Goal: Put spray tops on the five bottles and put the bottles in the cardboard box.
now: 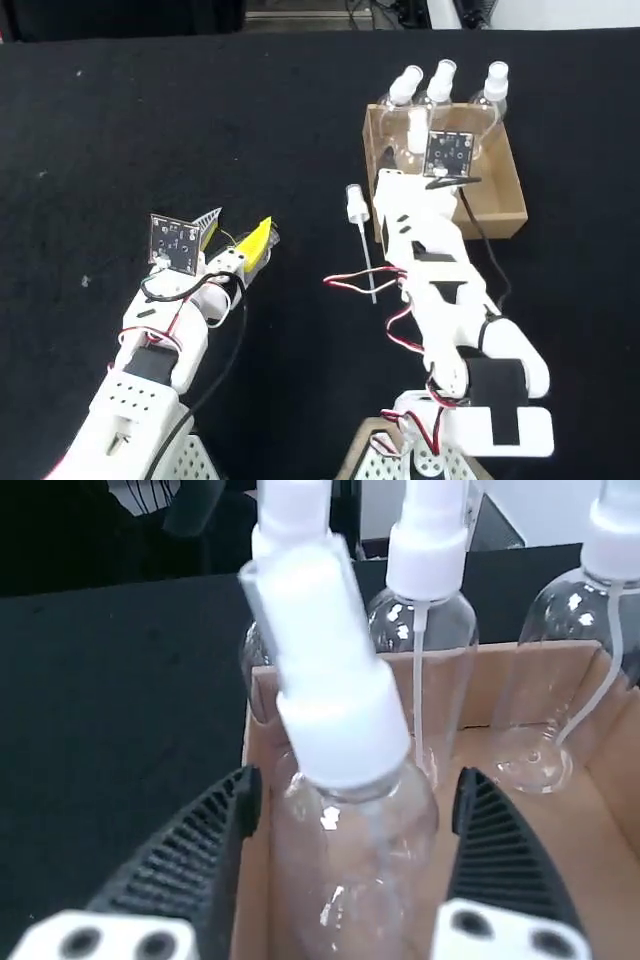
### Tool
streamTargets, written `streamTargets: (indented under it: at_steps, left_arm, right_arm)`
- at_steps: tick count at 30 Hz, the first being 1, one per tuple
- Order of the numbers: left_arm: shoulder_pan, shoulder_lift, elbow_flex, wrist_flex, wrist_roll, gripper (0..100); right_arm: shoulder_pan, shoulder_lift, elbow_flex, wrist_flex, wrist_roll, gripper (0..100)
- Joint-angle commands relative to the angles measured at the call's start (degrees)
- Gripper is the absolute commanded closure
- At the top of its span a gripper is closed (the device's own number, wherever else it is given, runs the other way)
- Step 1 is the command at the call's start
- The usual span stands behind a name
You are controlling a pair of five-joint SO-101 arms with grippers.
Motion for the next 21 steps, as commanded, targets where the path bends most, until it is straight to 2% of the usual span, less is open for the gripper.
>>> streamTargets:
  at_steps: [1,12,21]
  left_arm:
    - [0.4,-0.53,-0.48,-0.97,-0.62,75]
    - [0.4,-0.53,-0.48,-0.97,-0.62,75]
    - [0.4,-0.62,-0.48,-0.97,-0.62,75]
  right_arm:
    - [-1.23,-3.38,-0.4,-1.23,0.35,73.3]
    - [-2.29,-5.93,-0.22,-1.05,0.35,73.2]
    - [-2.73,-13.32,0.31,6.95,0.26,73.2]
